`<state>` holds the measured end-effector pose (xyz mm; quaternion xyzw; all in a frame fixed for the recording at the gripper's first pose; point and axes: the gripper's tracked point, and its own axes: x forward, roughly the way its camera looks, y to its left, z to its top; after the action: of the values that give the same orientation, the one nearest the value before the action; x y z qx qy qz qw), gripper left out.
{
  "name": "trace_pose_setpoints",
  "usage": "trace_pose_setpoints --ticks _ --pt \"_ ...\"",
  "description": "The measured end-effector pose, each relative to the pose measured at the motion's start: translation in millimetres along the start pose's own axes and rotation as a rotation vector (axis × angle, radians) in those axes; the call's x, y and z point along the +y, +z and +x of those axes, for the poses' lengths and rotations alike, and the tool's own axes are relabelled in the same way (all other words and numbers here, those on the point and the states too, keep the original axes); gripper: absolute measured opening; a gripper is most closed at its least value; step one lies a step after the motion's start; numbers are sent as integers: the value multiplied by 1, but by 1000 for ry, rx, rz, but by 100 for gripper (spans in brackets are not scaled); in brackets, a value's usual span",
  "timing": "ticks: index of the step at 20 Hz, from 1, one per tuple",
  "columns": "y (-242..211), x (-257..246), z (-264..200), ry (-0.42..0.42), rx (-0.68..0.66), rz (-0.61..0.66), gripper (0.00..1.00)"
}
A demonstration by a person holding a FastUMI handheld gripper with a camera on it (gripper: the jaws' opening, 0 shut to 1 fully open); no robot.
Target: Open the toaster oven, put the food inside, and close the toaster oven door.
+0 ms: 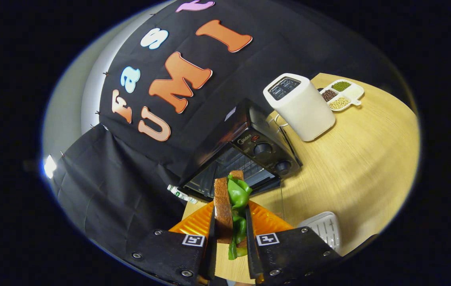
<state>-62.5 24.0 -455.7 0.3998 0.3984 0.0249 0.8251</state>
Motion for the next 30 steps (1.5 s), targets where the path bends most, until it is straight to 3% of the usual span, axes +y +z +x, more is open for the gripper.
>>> trace_pose_setpoints --ticks 11,18,24,30 --pt "0 31 89 41 -131 126 33" --pt "4 19 136 36 -193 195 33" --pt "20 11 160 18 -303 197 33" --pt "31 5 176 -67 -401 92 33"
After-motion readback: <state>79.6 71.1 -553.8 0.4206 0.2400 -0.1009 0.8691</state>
